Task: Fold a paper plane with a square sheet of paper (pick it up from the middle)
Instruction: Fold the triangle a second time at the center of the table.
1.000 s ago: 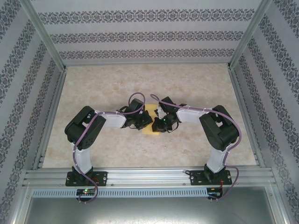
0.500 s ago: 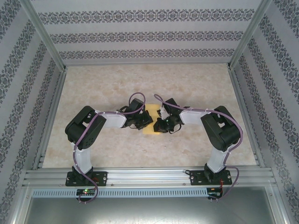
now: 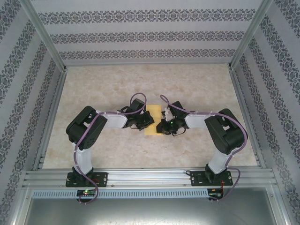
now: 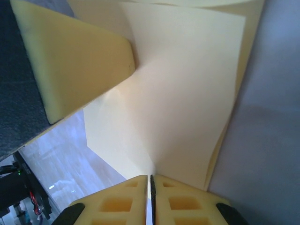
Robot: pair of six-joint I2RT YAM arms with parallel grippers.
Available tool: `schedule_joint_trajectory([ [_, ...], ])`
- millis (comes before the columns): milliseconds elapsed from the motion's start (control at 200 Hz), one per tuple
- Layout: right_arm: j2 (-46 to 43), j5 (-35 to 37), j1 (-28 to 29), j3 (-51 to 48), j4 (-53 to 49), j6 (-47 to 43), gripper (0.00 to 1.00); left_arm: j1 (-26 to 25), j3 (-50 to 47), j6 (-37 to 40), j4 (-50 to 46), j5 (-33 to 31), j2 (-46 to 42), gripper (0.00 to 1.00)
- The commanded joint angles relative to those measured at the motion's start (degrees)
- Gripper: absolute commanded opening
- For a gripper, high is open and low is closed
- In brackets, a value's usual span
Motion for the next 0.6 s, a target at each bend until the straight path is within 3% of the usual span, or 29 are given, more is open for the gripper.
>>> schedule_joint_trajectory([
  [0,-2.29,1.33,-0.46,-0.74,-3.73,0.95,0.11,0.09,-0.62,0.35,-5.31,-2.49,3.29,0.0],
  [120,1.06,5.37,-0.5,-1.06,-7.11,-1.25,0.06,0.08,-0.68,0.39,-5.3,-2.39,3.32,0.0],
  [594,-1.72,1.5,-2.17,-10.07,5.14,2.52,0.04,0.09,-0.64,0.44,-5.57,-2.36,3.32,0.0],
])
